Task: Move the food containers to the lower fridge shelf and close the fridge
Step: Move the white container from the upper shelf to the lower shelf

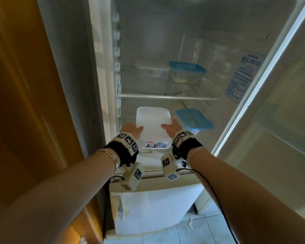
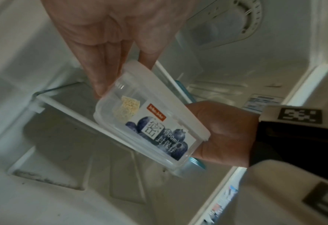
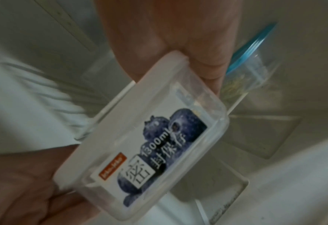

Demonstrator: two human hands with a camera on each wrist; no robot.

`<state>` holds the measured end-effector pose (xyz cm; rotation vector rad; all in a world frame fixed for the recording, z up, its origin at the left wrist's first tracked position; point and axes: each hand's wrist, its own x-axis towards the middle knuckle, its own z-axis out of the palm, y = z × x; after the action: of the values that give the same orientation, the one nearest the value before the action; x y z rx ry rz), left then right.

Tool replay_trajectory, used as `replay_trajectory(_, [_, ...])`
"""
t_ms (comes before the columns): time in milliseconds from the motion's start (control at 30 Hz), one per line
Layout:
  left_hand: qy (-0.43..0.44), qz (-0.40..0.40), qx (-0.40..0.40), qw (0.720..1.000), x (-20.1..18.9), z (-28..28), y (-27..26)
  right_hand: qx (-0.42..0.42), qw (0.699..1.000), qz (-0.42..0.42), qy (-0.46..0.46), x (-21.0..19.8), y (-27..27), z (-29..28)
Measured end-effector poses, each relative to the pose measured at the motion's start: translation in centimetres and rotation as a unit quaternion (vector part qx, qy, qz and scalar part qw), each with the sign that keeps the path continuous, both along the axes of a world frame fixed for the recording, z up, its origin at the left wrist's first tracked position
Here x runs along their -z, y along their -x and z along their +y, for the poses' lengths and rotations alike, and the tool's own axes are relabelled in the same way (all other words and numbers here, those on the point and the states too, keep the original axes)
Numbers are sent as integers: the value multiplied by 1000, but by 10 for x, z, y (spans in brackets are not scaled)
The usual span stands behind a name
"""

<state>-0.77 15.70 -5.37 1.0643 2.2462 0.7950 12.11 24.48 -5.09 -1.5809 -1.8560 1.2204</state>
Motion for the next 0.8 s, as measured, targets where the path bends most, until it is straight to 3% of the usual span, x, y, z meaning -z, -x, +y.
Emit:
replay_trajectory(167, [19, 42, -40, 998, 12, 36, 18, -40, 999, 10, 34, 14, 26, 38])
replay_trajectory(300, [31, 34, -78, 996, 22, 65, 30, -77, 996, -16, 44, 23, 40, 69])
replay_trajectory(666, [-10, 26, -178, 984, 42, 107, 60, -150, 985, 7, 89, 53, 73, 119])
replay_trajectory(800, [0, 68, -153, 986, 37, 105, 61, -170, 982, 8, 80, 55, 81, 118])
